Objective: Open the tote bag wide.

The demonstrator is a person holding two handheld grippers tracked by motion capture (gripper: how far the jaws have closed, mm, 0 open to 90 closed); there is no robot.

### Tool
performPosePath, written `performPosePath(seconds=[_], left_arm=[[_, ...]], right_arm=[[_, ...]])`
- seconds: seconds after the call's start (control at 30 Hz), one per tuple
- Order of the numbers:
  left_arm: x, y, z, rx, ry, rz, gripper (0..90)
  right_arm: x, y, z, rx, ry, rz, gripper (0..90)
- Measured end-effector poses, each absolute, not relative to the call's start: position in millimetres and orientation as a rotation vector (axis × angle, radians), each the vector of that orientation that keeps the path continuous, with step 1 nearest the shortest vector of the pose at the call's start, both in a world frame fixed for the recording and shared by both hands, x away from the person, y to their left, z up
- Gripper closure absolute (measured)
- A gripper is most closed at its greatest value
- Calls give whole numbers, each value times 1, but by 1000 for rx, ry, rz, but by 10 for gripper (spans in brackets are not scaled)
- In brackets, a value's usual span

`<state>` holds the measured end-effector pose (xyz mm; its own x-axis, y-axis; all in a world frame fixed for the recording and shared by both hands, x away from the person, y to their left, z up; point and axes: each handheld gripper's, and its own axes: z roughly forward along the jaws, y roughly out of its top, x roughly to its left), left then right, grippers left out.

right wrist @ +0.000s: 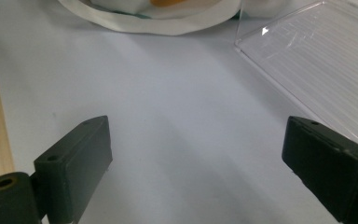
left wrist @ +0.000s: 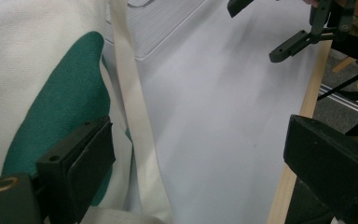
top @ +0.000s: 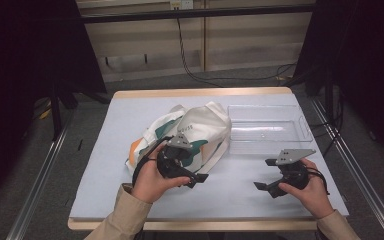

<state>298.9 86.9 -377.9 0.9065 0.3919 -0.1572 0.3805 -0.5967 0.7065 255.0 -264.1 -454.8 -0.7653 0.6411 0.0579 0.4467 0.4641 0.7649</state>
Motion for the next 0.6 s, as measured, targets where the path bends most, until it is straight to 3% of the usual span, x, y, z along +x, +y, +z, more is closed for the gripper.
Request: performPosePath(seconds=[0.6], left_arm=[[318, 93, -338, 2276, 538, 67, 78]], right_arm=[[263, -252, -430, 889, 2475, 1222, 80]])
